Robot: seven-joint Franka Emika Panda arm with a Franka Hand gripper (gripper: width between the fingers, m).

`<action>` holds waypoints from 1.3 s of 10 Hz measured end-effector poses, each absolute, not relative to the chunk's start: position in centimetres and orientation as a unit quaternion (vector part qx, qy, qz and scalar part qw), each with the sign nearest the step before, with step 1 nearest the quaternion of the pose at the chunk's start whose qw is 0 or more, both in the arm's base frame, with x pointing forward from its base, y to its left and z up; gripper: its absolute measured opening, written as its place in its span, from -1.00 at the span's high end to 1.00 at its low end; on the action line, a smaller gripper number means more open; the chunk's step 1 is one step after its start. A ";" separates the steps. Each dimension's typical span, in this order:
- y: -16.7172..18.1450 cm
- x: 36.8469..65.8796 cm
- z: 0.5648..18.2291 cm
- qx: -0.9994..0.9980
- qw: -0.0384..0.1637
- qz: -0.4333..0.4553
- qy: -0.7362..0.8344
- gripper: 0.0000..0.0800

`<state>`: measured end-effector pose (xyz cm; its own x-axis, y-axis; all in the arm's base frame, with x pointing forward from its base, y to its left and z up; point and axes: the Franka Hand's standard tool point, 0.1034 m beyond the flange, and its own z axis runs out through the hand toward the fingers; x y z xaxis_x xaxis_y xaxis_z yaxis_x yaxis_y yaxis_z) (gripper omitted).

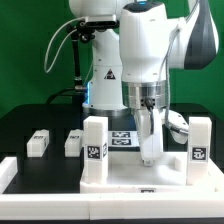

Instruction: Assemble desk

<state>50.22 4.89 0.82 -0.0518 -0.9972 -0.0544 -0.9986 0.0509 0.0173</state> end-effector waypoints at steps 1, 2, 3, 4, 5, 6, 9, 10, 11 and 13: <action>4.9 50.2 0.8 -0.688 0.014 0.025 0.725 0.84; 4.9 50.2 0.8 -0.688 0.014 0.025 0.725 0.84; 4.7 50.2 0.9 -0.700 0.015 0.024 0.714 0.84; 3.5 50.3 1.3 -0.745 0.019 0.021 0.666 0.84; 2.5 50.3 1.5 -0.784 0.021 0.020 0.620 0.85; 1.7 49.9 1.4 -0.805 0.020 0.022 0.593 0.85; -0.2 48.4 0.9 -0.887 0.020 0.047 0.459 0.84; -0.4 48.3 0.8 -0.889 0.019 0.045 0.456 0.84; -0.9 48.1 0.8 -0.901 0.018 0.045 0.431 0.84; -1.5 47.9 0.7 -0.918 0.018 0.044 0.395 0.84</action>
Offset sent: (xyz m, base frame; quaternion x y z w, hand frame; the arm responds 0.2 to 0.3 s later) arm -0.0105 -0.0266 0.0165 -0.0048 -0.0502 -0.1319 0.9900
